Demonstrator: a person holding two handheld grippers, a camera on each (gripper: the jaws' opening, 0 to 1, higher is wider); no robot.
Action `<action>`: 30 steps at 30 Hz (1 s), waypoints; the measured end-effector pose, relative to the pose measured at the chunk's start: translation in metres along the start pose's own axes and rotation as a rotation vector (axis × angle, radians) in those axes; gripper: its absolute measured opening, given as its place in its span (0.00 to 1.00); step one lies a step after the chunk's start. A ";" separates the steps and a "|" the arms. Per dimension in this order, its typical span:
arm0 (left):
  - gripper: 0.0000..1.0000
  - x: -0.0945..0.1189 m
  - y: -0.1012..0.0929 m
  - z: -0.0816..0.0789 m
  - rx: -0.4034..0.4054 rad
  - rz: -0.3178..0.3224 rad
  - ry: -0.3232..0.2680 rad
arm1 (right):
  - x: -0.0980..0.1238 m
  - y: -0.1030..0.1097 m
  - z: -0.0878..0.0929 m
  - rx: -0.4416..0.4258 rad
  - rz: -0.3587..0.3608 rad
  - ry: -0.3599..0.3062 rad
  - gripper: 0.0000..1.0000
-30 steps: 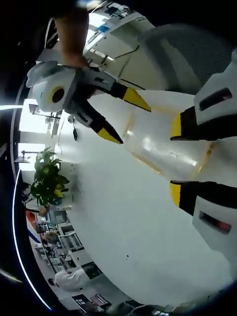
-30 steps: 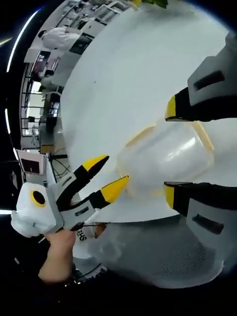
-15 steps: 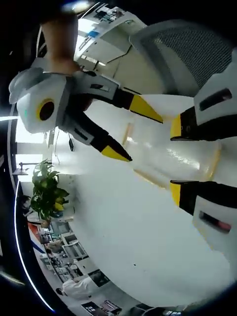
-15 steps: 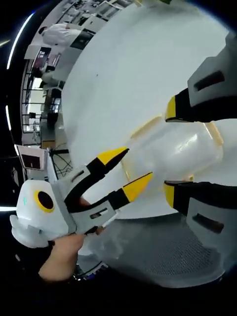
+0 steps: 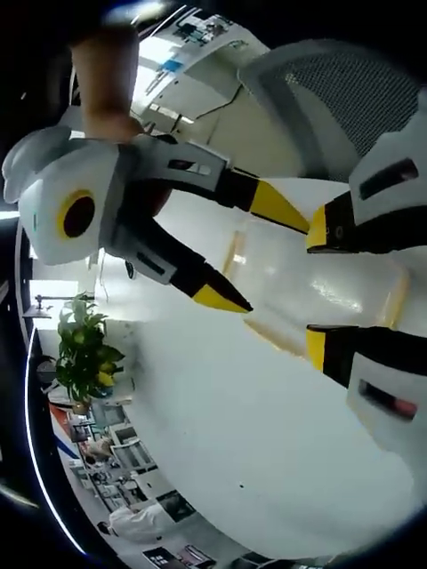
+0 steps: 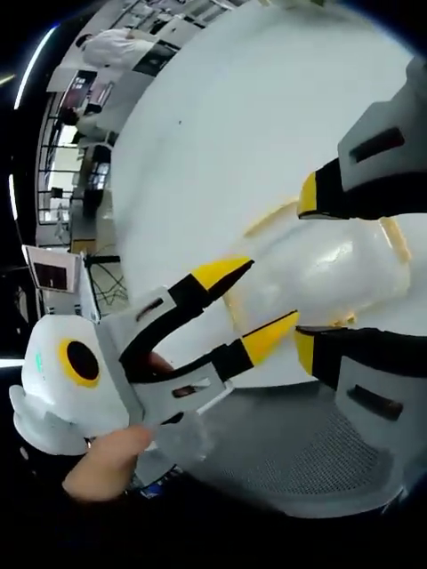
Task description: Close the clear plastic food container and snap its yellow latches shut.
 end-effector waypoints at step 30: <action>0.25 -0.004 -0.012 0.017 0.008 0.019 0.034 | -0.005 -0.011 -0.002 0.008 -0.014 0.016 0.46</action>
Point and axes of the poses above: the point that each gripper's makers call its tool centre point, and the gripper's own axes: x roughly backward along the fingers, y roughly to its left, z roughly out of its underside, the point moved 7 cm from there along x, roughly backward along the fingers, and after that the axes turned 6 degrees about x, right-handed, at the moved point
